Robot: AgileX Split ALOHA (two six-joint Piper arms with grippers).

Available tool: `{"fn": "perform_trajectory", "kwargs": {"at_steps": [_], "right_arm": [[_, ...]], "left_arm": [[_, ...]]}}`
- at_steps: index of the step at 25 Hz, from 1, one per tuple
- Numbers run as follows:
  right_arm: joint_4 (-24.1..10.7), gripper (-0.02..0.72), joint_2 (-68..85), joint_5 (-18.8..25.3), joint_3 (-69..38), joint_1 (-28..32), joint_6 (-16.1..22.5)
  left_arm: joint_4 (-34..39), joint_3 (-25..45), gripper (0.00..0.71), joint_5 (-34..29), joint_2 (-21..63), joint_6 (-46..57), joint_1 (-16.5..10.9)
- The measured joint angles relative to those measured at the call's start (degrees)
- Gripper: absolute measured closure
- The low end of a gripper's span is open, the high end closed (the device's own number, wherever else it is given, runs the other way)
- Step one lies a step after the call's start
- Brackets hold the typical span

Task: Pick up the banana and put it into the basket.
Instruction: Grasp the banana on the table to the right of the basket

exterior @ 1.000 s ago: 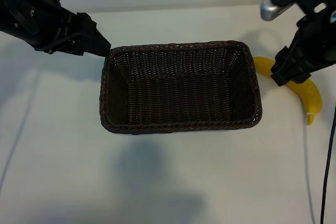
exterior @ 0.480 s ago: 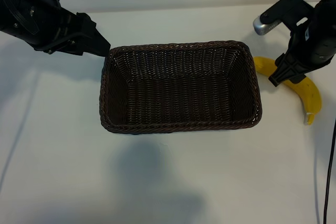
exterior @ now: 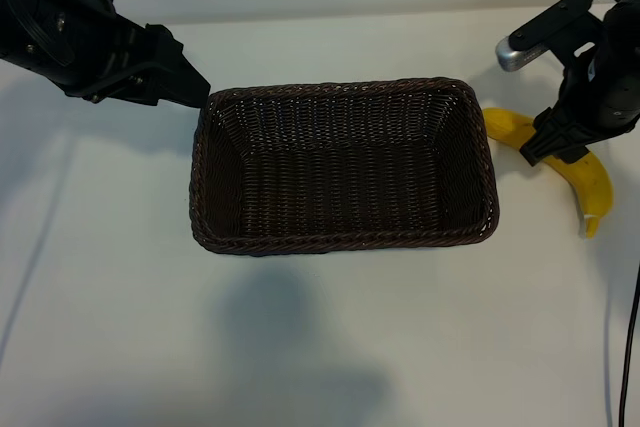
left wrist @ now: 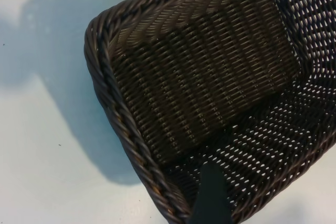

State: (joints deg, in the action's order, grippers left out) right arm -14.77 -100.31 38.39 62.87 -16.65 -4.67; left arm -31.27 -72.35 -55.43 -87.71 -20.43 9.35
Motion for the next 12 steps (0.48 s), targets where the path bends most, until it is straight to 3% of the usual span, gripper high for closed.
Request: {"fn": "perform_trajectory", "kwargs": {"at_steps": [7,12], "right_arm": [[8.6,0.100,0.0,-0.7,0.0,1.5,-6.9],[9.6,0.100,-0.1,-0.9,0.0,1.5,-8.2]], "left_arm": [[0.0,0.0,0.112,0.1,0.0,0.0,0.0],[0.0,0.0,0.112,0.1,0.0,0.0,0.0]]}}
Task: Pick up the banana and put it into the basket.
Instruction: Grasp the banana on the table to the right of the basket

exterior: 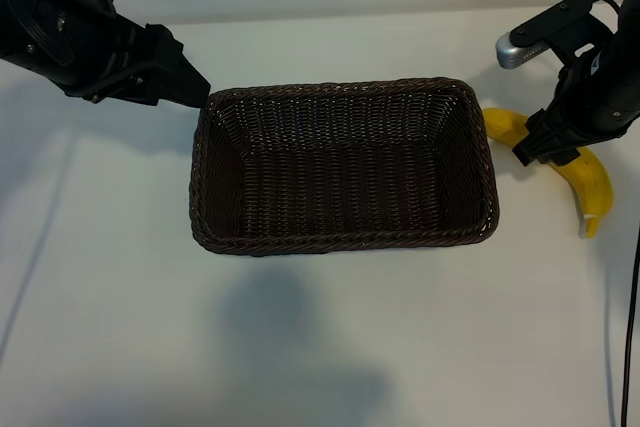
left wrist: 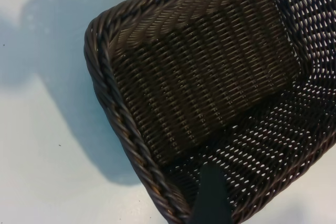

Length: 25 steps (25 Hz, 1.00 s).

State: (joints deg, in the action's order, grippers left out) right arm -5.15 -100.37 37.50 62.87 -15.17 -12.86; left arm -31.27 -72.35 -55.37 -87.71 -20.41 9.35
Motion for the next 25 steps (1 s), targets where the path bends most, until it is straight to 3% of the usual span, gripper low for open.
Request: {"fn": "perform_trajectory", "kwargs": {"at_steps": [15,25], "right_arm": [[-1.8,0.100,-6.9,-1.6,0.0,1.8,0.4],[0.6,0.102,-8.3,-2.2,0.1,4.2,0.1]], "left_arm": [[0.0,0.0,0.113,0.0,0.0,0.0,0.0],[0.0,0.0,0.114,0.0,0.0,-0.1,0.0]]}}
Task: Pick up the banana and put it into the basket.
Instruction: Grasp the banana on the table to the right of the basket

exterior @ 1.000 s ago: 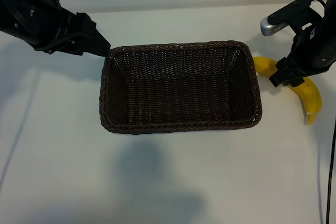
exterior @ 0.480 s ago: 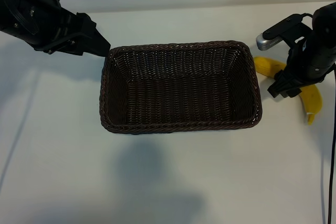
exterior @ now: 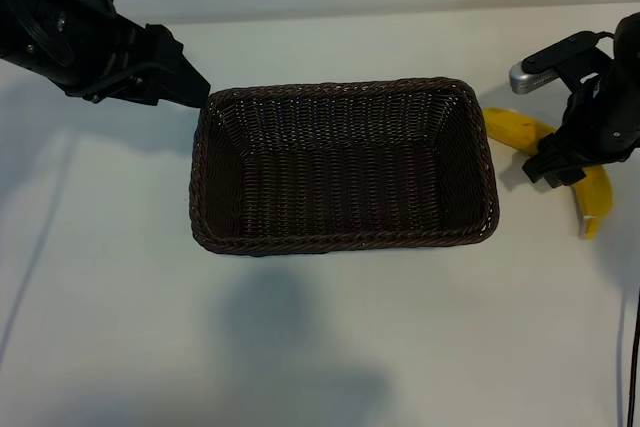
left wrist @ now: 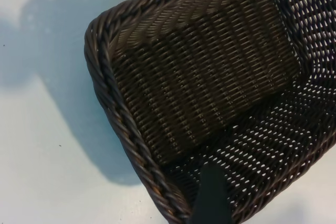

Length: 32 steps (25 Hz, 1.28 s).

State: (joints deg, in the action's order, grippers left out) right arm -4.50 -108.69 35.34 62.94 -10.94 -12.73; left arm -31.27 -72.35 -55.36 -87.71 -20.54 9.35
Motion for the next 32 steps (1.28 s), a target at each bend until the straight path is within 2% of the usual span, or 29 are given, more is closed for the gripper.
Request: {"fn": "perform_trajectory", "kwargs": {"at_steps": [6,13,21,32], "right_arm": [[0.2,0.115,-0.1,0.0,0.0,0.0,-0.2],[0.2,0.202,-0.1,0.1,0.0,0.0,-0.2],[0.7,0.255,-0.8,0.1,0.0,0.0,-0.2],[1.7,0.277,-3.5,1.3,1.5,0.0,-0.2]], "left_arm": [[0.0,0.0,0.114,0.1,0.0,-0.1,0.0],[0.0,0.0,0.114,0.1,0.0,-0.3,0.0],[0.0,0.0,0.114,0.1,0.0,-0.3,0.0],[0.0,0.0,0.114,0.3,0.0,-0.2,0.0]]}}
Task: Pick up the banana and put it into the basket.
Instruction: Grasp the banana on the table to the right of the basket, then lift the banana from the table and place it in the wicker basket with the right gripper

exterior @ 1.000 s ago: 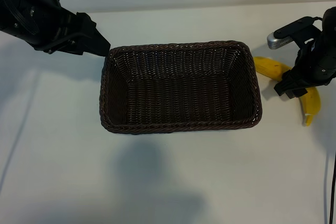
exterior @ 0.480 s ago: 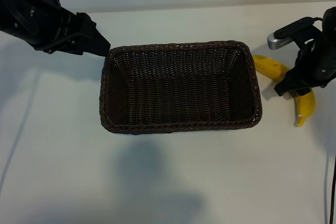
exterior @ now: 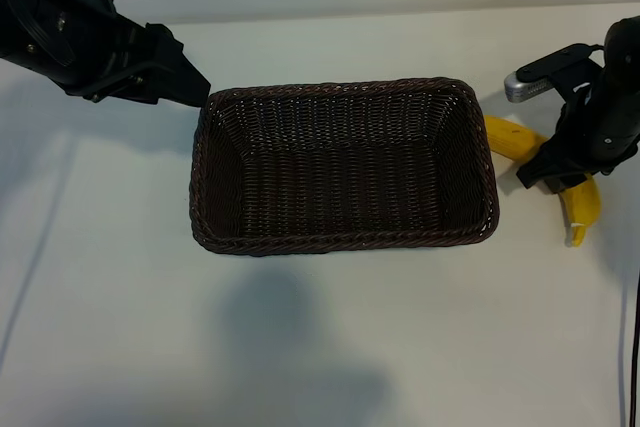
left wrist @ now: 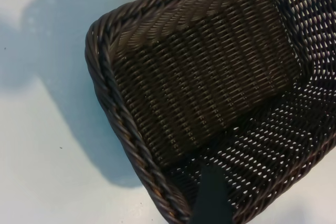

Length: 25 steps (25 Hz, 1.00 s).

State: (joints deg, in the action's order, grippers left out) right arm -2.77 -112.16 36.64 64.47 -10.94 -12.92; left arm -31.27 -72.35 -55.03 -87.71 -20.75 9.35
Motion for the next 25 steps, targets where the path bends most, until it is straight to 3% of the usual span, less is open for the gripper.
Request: {"fn": "perform_trajectory", "kwargs": {"at_steps": [7,18,25], "right_arm": [[0.2,0.280,-0.3,4.3,2.9,0.0,0.4],[-0.1,0.280,-0.2,18.7,15.8,0.0,3.2],[-0.2,0.280,5.4,21.9,18.1,0.0,3.4]], "left_arm": [[0.1,0.0,0.114,0.0,0.0,0.0,0.0],[1.1,0.0,0.114,0.0,0.0,0.1,0.0],[1.2,0.0,0.114,0.4,0.0,0.1,0.0]]}}
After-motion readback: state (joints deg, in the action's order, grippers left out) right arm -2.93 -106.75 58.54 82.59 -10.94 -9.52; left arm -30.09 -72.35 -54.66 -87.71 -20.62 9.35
